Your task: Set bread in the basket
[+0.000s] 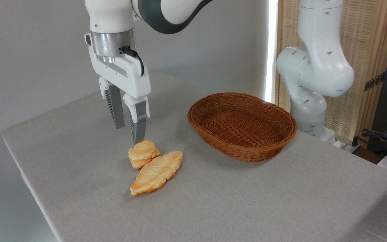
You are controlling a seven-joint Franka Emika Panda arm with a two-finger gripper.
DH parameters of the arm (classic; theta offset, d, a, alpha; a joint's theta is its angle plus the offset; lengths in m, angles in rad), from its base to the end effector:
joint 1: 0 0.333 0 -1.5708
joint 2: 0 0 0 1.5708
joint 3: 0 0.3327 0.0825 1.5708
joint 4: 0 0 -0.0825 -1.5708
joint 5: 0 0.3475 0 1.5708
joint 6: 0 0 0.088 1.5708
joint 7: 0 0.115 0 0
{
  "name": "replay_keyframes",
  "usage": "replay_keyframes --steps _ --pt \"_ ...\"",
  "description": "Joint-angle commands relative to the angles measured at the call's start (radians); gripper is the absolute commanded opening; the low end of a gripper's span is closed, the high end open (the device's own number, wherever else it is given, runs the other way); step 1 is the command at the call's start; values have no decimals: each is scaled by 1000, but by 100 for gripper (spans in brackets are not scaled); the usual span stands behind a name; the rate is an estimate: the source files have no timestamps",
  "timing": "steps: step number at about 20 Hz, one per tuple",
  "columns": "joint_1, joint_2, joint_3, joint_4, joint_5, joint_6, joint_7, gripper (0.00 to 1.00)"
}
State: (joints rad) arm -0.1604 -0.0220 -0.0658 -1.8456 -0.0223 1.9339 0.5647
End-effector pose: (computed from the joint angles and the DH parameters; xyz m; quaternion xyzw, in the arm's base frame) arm 0.5184 -0.1214 0.5558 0.9227 -0.3815 0.0560 0.0005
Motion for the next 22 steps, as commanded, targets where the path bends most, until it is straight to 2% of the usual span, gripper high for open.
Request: replay_keyframes --steps 1,11,13,22 --pt "-31 4 -2 -44 -41 37 -16 100" --pt "-70 5 -3 -194 -41 171 -12 100" --pt "-96 16 -2 -219 -41 215 -12 100" --pt "-99 40 -3 -222 -33 241 -11 100"
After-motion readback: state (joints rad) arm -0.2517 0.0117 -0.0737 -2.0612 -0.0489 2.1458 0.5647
